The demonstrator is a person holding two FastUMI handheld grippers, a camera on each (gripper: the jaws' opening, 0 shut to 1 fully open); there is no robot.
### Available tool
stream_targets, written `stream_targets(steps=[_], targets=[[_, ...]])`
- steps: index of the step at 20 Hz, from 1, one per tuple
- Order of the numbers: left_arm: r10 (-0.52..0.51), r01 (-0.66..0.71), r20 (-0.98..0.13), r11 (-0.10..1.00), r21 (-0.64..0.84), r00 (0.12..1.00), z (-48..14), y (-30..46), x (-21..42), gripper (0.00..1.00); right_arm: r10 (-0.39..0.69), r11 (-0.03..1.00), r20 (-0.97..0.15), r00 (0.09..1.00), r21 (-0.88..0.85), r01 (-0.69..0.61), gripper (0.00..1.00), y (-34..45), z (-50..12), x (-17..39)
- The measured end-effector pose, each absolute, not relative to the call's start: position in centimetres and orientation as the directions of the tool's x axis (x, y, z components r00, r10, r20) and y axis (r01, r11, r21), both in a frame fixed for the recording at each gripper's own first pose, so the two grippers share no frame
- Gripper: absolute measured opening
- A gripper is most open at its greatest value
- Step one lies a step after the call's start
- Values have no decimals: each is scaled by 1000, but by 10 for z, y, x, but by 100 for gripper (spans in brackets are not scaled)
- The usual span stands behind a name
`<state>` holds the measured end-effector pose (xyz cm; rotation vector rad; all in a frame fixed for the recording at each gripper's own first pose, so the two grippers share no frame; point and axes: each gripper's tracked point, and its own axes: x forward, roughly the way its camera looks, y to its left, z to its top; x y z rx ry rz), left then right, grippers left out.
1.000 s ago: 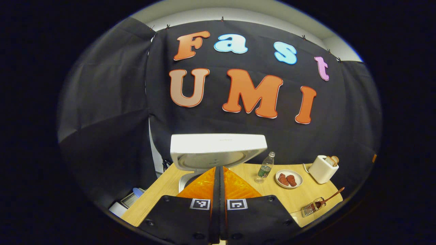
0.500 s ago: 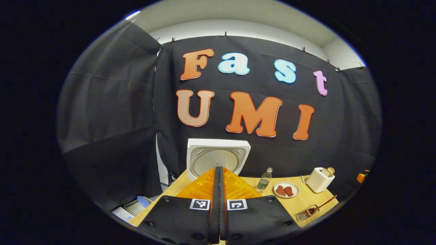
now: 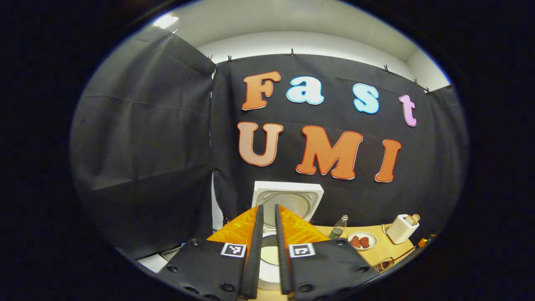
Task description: Close the left gripper, press the button to open the rice cooker; take a wooden spoon from the chopstick holder with the right hand, scoop a spoonful of rice and pour it into the rice cooker, then put the wooden spoon back into the chopstick holder.
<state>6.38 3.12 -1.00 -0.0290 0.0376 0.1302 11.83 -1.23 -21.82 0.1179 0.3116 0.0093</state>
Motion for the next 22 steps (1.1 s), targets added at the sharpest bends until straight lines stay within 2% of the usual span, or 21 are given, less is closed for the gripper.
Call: stream_targets(steps=[2, 4, 8, 9, 13, 16, 17, 18, 19, 21, 22], targets=[[142, -142, -27, 990, -15, 990, -6, 37, 61, 59, 36, 988, -348, 937, 150, 18, 95, -9, -238, 123], [166, -166, -16, 986, 8, 986, -5, 45, 55, 60, 46, 980, -389, 920, 194, 33, 95, -6, -256, 126], [163, -163, 0, 986, 20, 987, -3, 46, 50, 81, 89, 947, -460, 883, 313, 68, 95, 1, -282, 127], [159, -159, -1, 987, 21, 987, -4, 45, 49, 81, 101, 934, -465, 880, 349, 77, 93, 3, -284, 128], [187, -187, -15, 982, 26, 982, -10, 55, 48, 99, 128, 884, -471, 873, 453, 115, 73, 8, -286, 133], [204, -203, -40, 978, 42, 978, -20, 62, 52, 98, 147, 866, -463, 874, 487, 112, 63, 16, -284, 137], [206, -204, -47, 978, 45, 977, -22, 64, 52, 97, 160, 860, -464, 871, 498, 107, 58, 18, -281, 136], [205, -203, -51, 978, 45, 977, -24, 64, 53, 95, 170, 854, -471, 866, 509, 109, 46, 22, -283, 137], [201, -198, -59, 979, 46, 978, -26, 63, 54, 96, 175, 846, -470, 865, 522, 112, 47, 23, -283, 137], [194, -190, -76, 980, 53, 978, -31, 65, 57, 99, 215, 807, -467, 858, 580, 114, 32, 34, -278, 137], [189, -185, -79, 981, 58, 979, -32, 65, 59, 100, 204, 801, -465, 862, 585, 126, 28, 35, -276, 139]])
